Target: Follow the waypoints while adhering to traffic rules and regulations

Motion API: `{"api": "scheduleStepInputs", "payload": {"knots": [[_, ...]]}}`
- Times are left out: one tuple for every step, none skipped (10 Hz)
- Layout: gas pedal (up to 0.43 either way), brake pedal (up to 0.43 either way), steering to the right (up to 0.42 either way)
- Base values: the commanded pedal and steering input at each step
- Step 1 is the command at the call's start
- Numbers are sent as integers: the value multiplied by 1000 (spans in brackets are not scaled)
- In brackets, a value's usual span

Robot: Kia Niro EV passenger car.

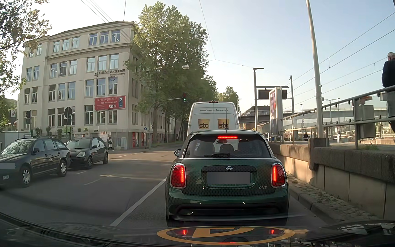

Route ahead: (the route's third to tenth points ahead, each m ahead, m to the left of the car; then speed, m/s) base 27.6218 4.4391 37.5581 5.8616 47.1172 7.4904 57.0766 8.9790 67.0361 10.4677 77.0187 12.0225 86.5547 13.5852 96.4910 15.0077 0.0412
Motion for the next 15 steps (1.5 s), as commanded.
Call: {"api": "scheduleStepInputs", "payload": {"knots": [[0,220,-1],[0,220,-1],[0,220,-1],[0,220,-1],[0,220,-1],[0,220,-1],[0,220,-1],[0,220,-1],[0,220,-1],[0,220,-1],[0,220,-1],[0,220,-1],[0,220,-1],[0,220,-1],[0,220,-1]]}}
